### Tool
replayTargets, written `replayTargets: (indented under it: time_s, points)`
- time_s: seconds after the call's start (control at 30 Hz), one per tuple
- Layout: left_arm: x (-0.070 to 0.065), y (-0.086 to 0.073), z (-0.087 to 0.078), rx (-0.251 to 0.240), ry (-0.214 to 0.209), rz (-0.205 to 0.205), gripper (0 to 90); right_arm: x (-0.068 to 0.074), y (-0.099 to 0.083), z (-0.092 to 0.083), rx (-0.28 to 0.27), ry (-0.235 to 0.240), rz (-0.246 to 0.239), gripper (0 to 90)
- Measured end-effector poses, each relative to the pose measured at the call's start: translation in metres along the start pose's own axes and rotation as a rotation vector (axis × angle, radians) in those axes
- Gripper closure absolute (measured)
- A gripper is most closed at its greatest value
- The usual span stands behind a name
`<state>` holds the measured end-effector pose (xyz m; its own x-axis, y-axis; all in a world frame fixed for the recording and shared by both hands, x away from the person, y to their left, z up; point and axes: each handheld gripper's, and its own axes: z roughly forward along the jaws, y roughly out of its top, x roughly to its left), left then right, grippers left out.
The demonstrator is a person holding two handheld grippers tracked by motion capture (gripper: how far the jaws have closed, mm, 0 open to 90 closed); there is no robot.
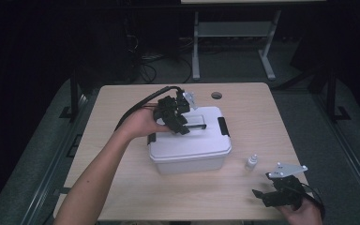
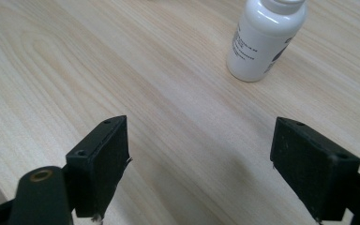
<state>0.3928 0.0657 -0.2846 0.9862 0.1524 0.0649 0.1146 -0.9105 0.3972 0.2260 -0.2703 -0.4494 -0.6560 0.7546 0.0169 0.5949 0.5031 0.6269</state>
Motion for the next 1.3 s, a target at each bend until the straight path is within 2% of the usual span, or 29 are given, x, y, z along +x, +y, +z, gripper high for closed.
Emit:
replayTargets:
  time_s: [0.37, 0.63, 0.93, 1.13, 1.3]
  points:
    - [0.008, 0.008, 0.001, 0.011, -0.005, -0.002, 81.3, 0.000, -0.001, -0.001, -0.003, 0.005, -0.007, 19.2]
    - [0.008, 0.009, 0.002, 0.005, -0.010, 0.014, 83.2, 0.000, -0.001, -0.001, -0.004, 0.012, 0.003, 19.2]
    - [0.010, 0.009, -0.001, -0.007, -0.020, 0.010, 83.8, -0.001, -0.001, 0.000, -0.003, 0.012, -0.005, 19.2]
    - [0.010, 0.012, -0.007, -0.009, -0.008, 0.020, 83.9, 0.000, -0.001, 0.000, -0.003, 0.013, -0.005, 19.2]
    - [0.007, 0.016, -0.019, -0.029, -0.001, 0.025, 83.9, 0.000, -0.001, -0.001, -0.005, 0.015, 0.001, 19.1]
